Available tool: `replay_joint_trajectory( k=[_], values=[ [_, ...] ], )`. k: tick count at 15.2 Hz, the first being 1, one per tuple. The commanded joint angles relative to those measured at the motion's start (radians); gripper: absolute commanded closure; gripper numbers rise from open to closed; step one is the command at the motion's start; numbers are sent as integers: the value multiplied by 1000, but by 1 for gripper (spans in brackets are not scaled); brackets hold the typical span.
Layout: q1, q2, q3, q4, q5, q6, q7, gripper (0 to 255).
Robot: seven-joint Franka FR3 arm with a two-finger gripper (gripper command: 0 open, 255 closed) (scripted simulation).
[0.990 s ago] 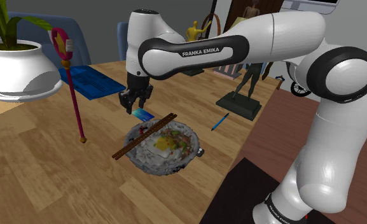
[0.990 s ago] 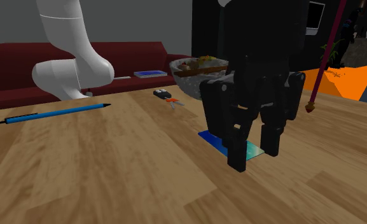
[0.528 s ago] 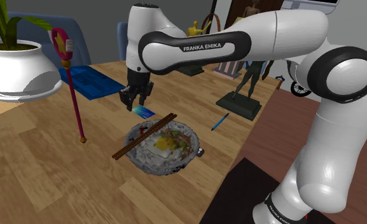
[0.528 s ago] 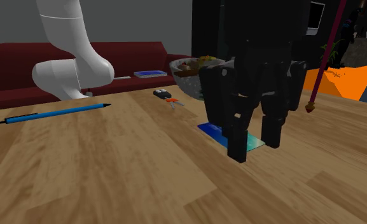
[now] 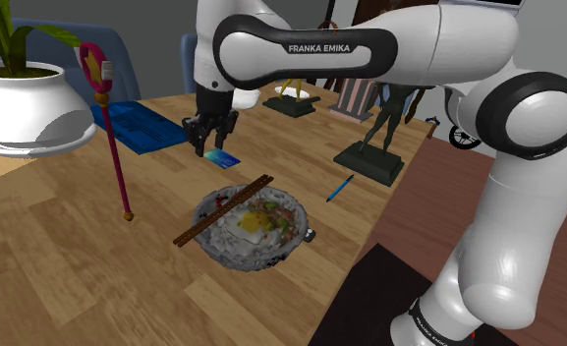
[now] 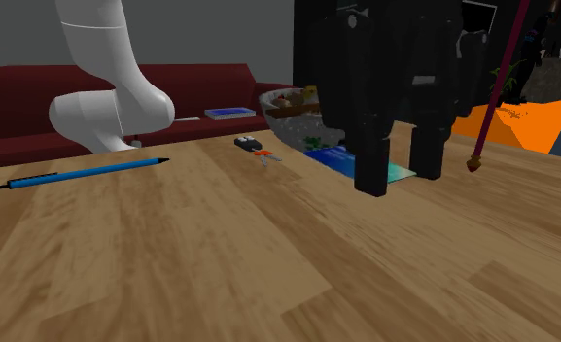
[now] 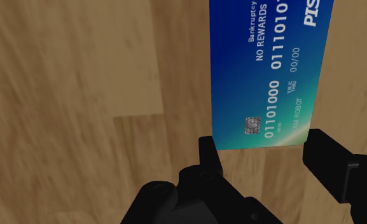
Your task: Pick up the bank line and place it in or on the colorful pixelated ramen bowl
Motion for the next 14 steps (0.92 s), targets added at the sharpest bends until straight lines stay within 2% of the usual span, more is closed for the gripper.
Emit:
replay_joint_trajectory(
  k=[1, 14],
  values=[
    [2, 0, 1, 28, 1, -29, -2, 255],
    [23, 42, 5, 263, -11, -223, -12, 255]
  ],
)
